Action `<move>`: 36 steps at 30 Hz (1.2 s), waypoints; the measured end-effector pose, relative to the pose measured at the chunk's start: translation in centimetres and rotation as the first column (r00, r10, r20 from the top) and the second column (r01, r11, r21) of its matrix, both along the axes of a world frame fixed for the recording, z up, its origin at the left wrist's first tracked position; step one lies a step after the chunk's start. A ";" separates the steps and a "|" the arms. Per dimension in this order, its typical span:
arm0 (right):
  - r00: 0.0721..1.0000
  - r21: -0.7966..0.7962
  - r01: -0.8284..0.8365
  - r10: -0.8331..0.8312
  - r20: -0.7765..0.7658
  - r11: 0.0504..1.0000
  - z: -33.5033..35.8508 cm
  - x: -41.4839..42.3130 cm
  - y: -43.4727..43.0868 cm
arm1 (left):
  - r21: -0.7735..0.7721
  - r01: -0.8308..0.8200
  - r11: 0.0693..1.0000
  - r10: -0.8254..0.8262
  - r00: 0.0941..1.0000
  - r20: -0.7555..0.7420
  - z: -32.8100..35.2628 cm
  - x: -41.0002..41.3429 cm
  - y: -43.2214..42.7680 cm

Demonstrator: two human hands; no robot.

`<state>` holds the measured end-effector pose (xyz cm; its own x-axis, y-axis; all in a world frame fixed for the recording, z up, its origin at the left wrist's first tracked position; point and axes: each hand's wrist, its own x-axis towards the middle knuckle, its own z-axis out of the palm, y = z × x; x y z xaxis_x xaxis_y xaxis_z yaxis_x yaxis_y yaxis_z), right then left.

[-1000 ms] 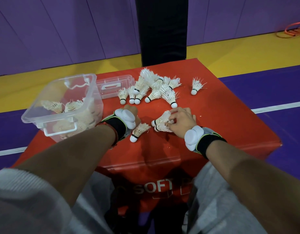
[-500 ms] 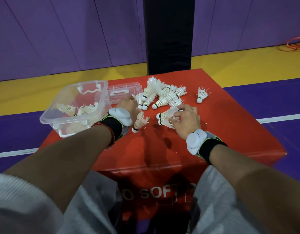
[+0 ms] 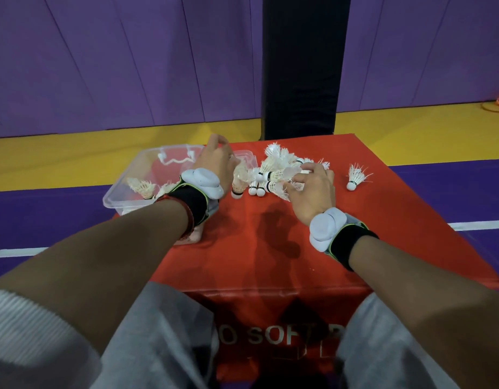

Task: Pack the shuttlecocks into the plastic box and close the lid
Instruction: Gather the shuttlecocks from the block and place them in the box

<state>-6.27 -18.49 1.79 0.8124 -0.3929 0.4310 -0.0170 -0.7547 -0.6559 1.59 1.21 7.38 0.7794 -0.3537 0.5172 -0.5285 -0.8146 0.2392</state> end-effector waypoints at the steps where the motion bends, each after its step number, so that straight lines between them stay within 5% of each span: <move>1: 1.000 -0.001 -0.008 0.008 0.012 1.000 0.3 0.2 0.4 | -0.015 -0.008 1.000 0.008 1.000 0.014 0.3 0.2 0.4; 6: 0.997 0.006 -0.048 0.047 0.057 0.999 2.1 1.5 3.4 | -0.124 -0.064 0.990 0.068 0.997 0.031 1.7 0.6 3.6; 18: 0.988 -0.054 -0.131 0.135 0.080 0.990 5.4 6.0 11.2 | -0.058 -0.196 0.979 0.201 0.975 0.098 3.9 2.2 10.7; 23: 0.981 -0.100 -0.162 0.171 0.087 0.982 6.0 8.3 13.4 | -0.169 -0.278 0.946 0.288 0.957 0.036 3.7 4.3 12.9; 36: 0.972 -0.236 -0.222 0.233 0.019 0.946 4.8 15.5 16.6 | -0.163 -0.320 0.933 0.310 0.947 -0.087 1.0 10.0 16.4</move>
